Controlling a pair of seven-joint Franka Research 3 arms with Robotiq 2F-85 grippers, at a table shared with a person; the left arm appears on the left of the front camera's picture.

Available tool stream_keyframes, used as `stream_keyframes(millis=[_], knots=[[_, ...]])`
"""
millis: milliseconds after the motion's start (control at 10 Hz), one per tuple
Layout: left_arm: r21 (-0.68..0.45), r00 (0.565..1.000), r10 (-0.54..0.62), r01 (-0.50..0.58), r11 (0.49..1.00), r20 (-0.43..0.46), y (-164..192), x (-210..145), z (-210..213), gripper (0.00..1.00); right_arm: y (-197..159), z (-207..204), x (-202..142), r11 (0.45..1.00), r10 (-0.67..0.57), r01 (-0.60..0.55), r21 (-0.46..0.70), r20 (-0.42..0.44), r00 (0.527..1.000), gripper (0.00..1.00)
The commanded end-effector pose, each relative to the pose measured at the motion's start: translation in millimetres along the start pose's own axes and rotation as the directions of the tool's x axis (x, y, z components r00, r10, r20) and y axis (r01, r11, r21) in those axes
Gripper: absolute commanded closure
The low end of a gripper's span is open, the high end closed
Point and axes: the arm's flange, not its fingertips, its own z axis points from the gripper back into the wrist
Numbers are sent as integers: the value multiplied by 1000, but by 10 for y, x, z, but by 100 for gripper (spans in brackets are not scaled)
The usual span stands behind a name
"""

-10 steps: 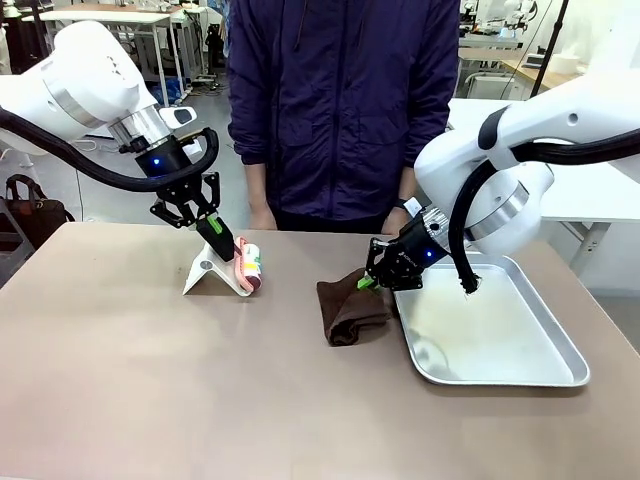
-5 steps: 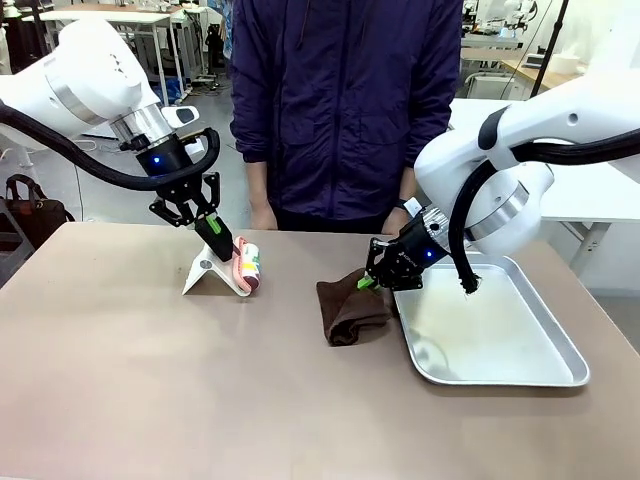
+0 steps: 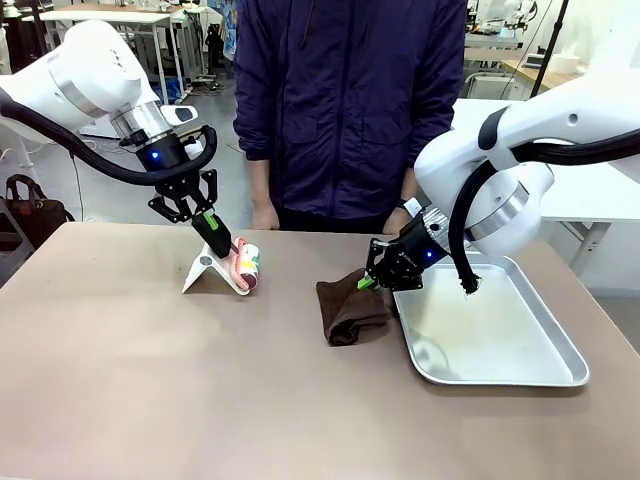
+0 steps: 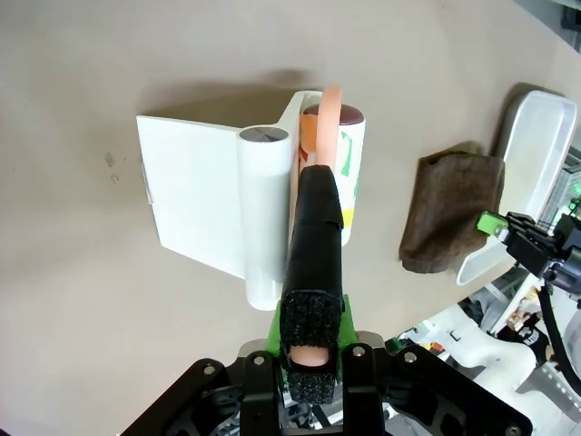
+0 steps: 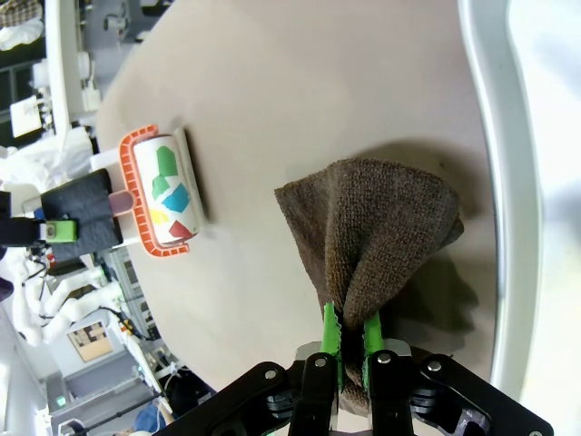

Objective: Clean the surface of the table.
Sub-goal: Return the Lint Roller and towel to their original positions.

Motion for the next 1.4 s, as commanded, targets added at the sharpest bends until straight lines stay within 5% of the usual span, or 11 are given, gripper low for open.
stream_keyframes(millis=[0,400,500,600,700,900,1000,1100,1300], knots=[[27,1000,-24,24,999,-12,116,102,21,78,18,-7,-16,1000,-1,1,0,20,1000,89],[37,1000,-9,9,999,-6,152,114,-14,76,18,-7,-16,1000,-1,1,0,20,1000,89],[37,1000,-13,14,999,-10,158,114,-20,22,0,0,0,1000,0,0,0,0,1000,53],[45,1000,-13,14,999,-13,163,113,-27,19,-6,4,-1,1000,16,-16,-2,-4,1000,34],[48,1000,-11,12,999,-11,179,108,-18,0,-7,10,3,1000,17,-17,2,-7,1000,0],[43,1000,-8,8,999,2,196,88,19,0,-12,20,10,999,24,-24,29,-17,1000,0],[41,1000,-4,3,999,12,206,71,32,0,-14,30,8,999,31,-30,41,-22,999,9],[33,1000,-3,3,999,14,218,57,39,0,-20,59,6,998,38,-37,42,-19,999,0],[0,999,-13,13,1000,41,270,-40,98,0,-33,183,9,998,59,-59,6,-10,998,0]])
